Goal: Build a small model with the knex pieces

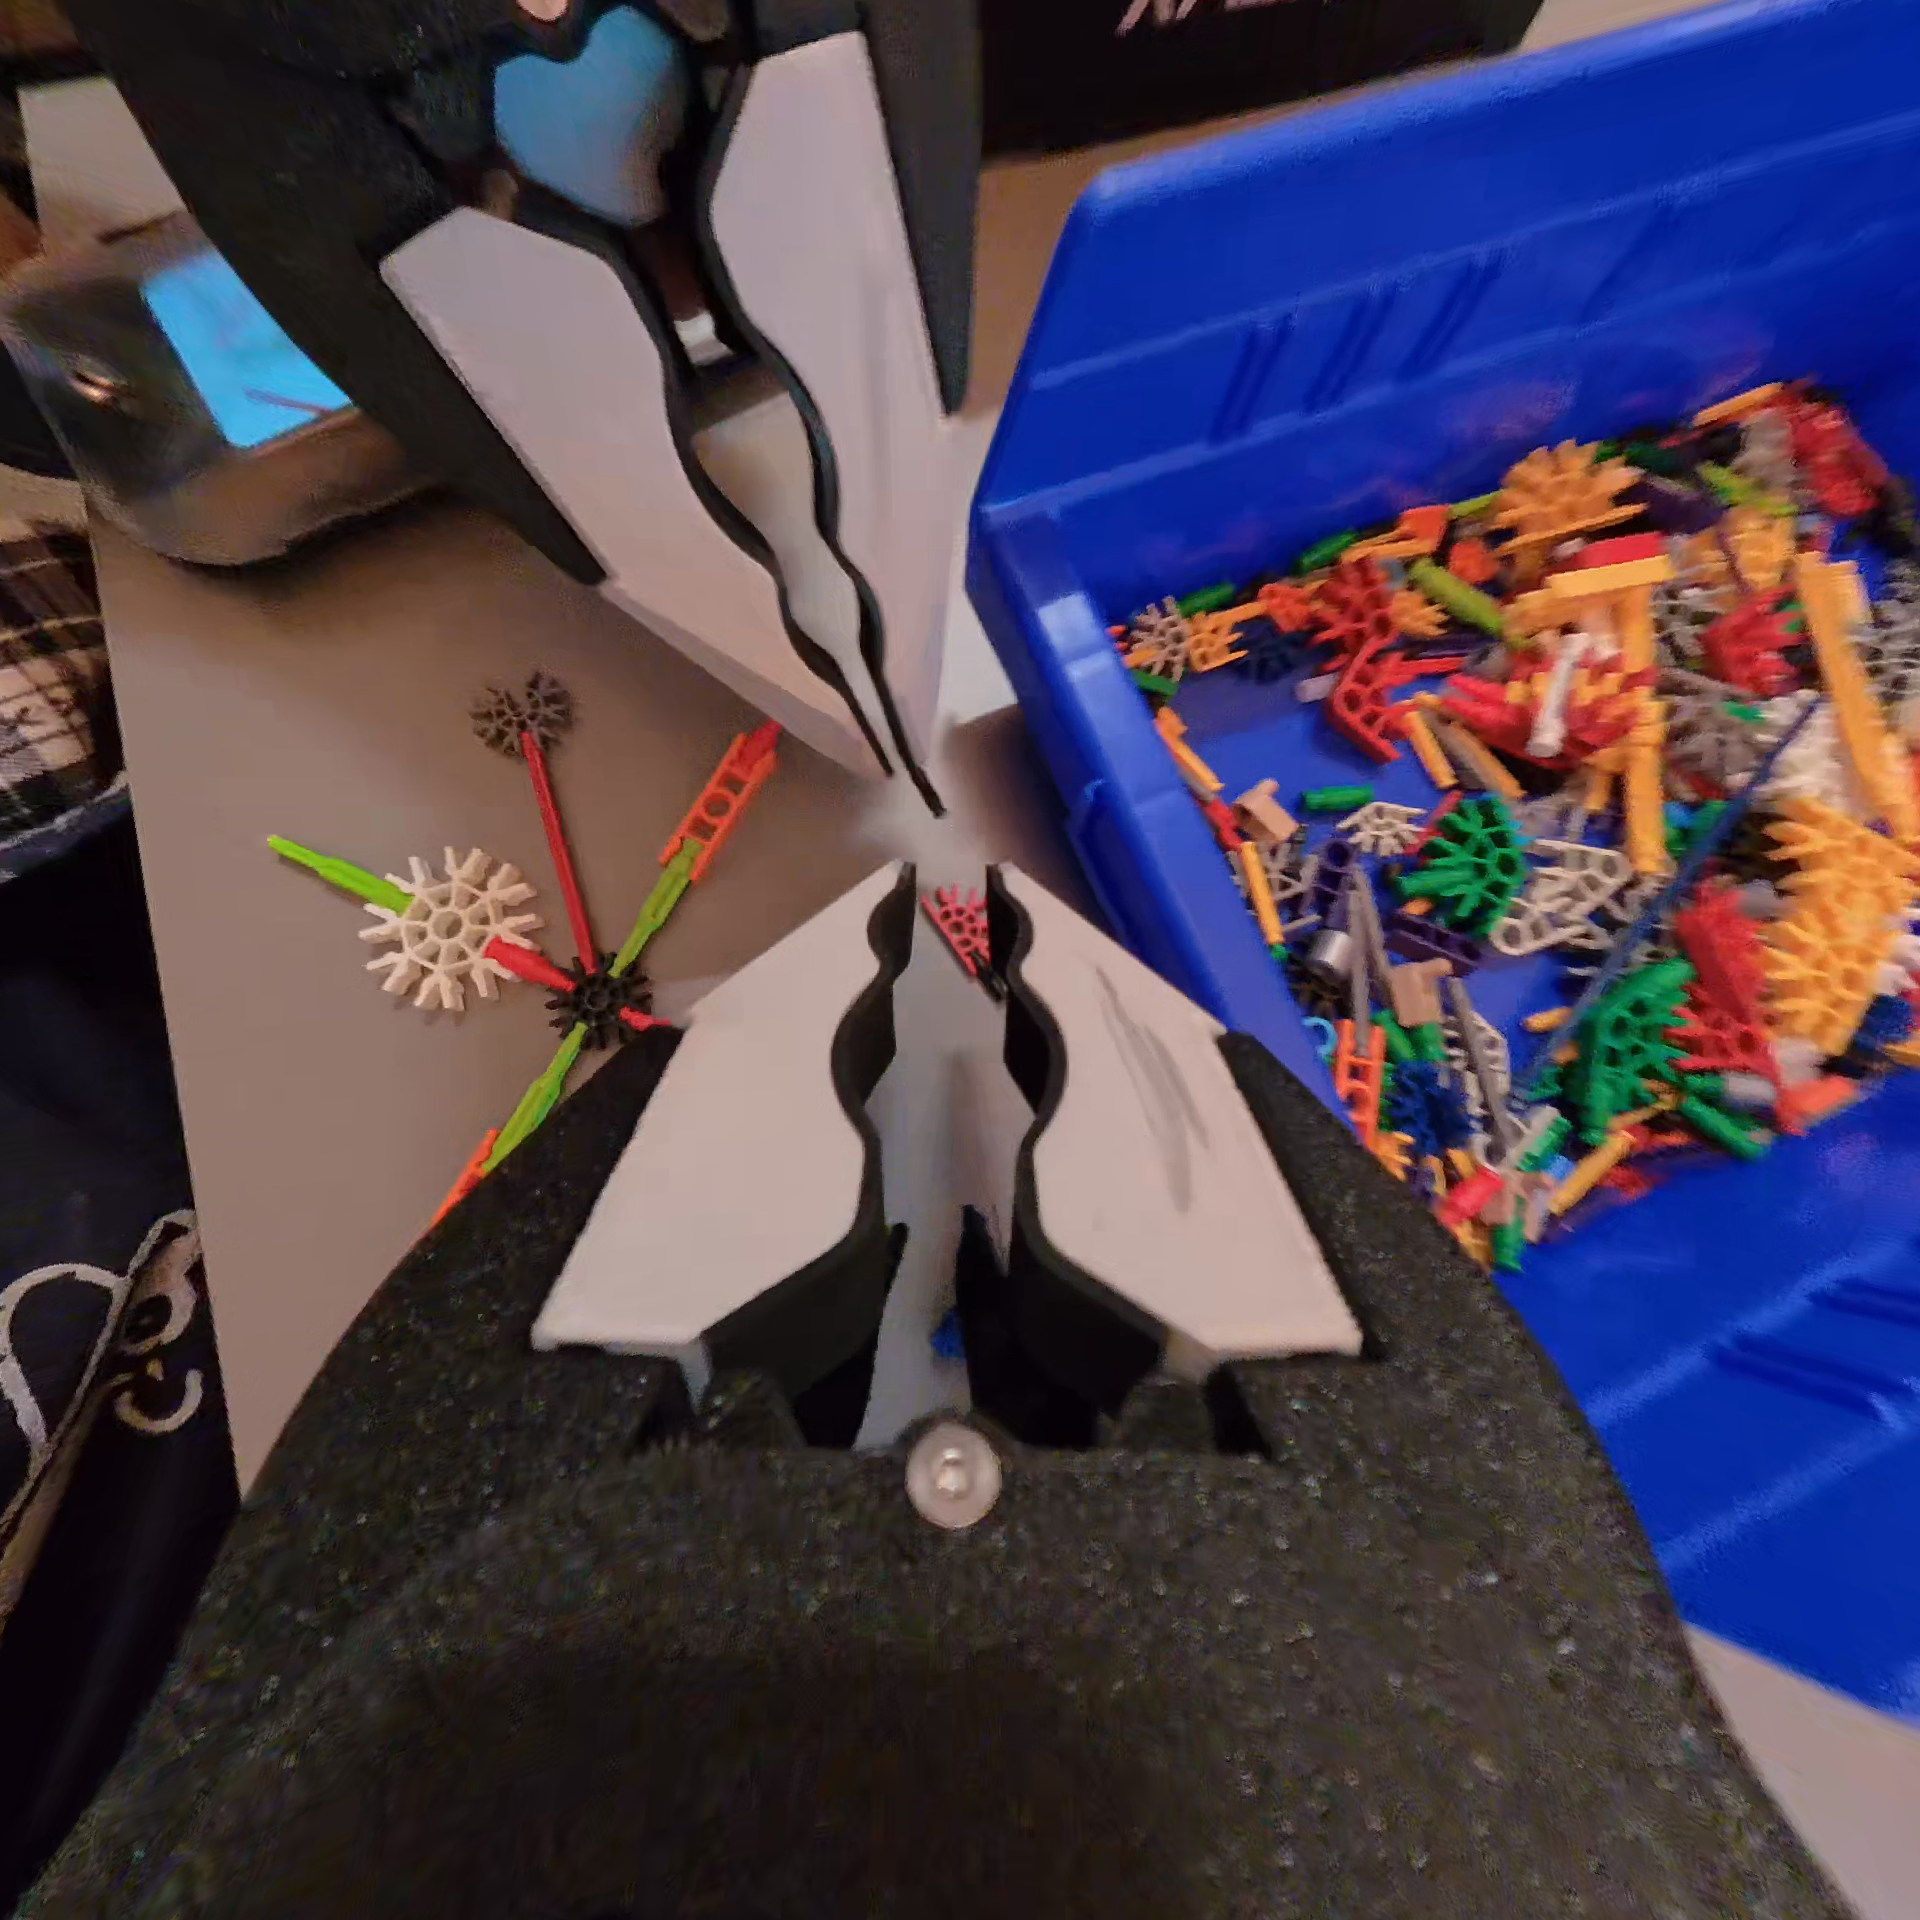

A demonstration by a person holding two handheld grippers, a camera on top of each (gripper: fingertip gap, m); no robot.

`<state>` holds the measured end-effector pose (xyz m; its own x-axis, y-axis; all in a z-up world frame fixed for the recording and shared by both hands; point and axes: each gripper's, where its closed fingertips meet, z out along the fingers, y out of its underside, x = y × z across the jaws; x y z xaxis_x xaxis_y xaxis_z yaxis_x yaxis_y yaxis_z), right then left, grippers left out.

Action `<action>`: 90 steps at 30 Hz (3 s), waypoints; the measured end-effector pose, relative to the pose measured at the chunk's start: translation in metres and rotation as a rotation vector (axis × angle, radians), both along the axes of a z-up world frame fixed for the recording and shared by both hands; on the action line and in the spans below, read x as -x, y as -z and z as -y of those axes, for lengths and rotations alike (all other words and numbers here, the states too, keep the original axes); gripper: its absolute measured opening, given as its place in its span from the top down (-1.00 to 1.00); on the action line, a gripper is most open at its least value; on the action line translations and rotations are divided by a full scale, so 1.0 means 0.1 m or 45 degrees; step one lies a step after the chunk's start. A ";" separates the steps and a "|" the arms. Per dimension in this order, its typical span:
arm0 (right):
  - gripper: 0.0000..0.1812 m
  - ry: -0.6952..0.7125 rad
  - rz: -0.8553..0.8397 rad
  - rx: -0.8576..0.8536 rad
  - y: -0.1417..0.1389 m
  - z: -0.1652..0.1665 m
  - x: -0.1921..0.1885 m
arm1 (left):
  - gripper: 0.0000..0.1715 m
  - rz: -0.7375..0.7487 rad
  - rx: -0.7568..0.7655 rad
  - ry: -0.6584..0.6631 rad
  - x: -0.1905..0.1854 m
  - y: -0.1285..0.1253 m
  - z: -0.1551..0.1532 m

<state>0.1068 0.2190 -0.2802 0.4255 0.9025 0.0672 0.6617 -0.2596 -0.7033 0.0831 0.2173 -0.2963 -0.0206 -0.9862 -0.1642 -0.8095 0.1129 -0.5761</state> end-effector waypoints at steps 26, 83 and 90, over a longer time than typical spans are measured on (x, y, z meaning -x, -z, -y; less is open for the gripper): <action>0.89 -0.030 0.061 -0.048 0.27 0.00 -0.09 | 1.00 0.163 0.052 -0.022 -0.17 0.02 0.05; 0.93 -0.046 0.093 -0.112 0.44 -0.03 -0.17 | 0.84 -0.083 -0.081 0.108 -0.17 0.19 0.17; 0.93 -0.042 0.084 -0.111 0.44 -0.01 -0.20 | 0.80 -0.115 0.056 -0.131 -0.19 0.26 0.17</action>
